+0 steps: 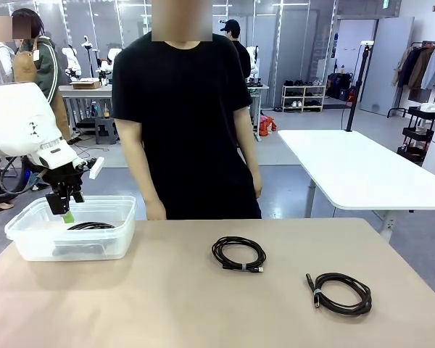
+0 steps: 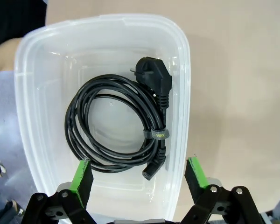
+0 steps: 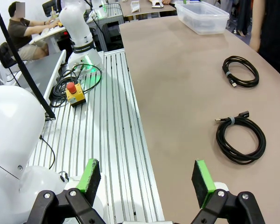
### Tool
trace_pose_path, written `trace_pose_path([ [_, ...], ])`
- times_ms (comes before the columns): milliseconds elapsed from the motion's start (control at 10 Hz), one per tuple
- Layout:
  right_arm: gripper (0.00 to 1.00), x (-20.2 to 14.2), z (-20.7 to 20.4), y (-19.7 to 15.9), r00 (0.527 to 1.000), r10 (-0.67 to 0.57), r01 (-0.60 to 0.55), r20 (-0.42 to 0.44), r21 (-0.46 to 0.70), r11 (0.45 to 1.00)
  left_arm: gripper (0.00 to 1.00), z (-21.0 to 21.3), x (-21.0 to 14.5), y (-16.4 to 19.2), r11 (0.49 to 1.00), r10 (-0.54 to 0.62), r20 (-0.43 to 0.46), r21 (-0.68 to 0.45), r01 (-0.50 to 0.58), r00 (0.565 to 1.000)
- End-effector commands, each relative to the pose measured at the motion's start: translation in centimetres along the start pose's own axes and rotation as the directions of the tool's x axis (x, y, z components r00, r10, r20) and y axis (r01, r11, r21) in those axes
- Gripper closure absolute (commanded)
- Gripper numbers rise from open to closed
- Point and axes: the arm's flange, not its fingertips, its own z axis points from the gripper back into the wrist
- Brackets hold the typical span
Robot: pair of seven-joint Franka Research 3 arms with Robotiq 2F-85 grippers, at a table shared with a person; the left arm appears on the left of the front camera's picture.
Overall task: Organize and store the cables.
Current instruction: Place the USB Extension Cable into the Organizing box.
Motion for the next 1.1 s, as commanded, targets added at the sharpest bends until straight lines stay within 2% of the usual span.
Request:
trace_pose_path([
  [0, 0.0, 0.1, 0.3, 0.0, 1.0, 0.017, -0.017, 0.011, -0.003, 1.0, 0.0, 2.9, -1.0, -3.6, 0.995, 0.096, 0.148, -0.044, -0.09, 0.984],
  [100, 0.0, 0.1, 0.3, 0.0, 1.0, 0.017, -0.017, 0.011, -0.003, 1.0, 0.0, 3.8, -2.1, -5.8, 0.988, 0.147, 0.221, -0.074, -0.134, 0.964],
  [300, 0.0, 0.1, 0.3, 0.0, 1.0, 0.017, -0.017, 0.011, -0.003, 1.0, 0.0, 5.7, -4.2, -11.5, 0.982, 0.189, 0.329, -0.053, -0.182, 0.925],
  [500, 0.0, 0.1, 0.3, 0.0, 1.0, 0.017, -0.017, 0.011, -0.003, 1.0, 0.0, 6.4, -6.1, -15.8, 0.969, 0.246, 0.49, -0.1, -0.227, 0.836],
  [600, 0.0, 0.1, 0.3, 0.0, 1.0, 0.017, -0.017, 0.011, -0.003, 1.0, 0.0, 6.1, -7.0, -17.5, 0.967, 0.231, 0.593, -0.055, -0.248, 0.772],
  [700, 0.0, 0.1, 0.3, 0.0, 1.0, 0.017, -0.017, 0.011, -0.003, 1.0, 0.0, 5.1, -7.9, -18.4, 0.962, 0.234, 0.646, -0.048, -0.267, 0.726],
  [800, 0.0, 0.1, 0.3, 0.0, 1.0, 0.017, -0.017, 0.011, -0.003, 1.0, 0.0, 4.3, -9.4, -20.9, 0.959, 0.227, 0.674, -0.031, -0.281, 0.702],
  [1000, 0.0, 0.1, 0.3, 0.0, 1.0, 0.017, -0.017, 0.011, -0.003, 1.0, 0.0, 2.3, -10.8, -23.3, 0.969, 0.196, 0.705, -0.03, -0.247, 0.682],
])
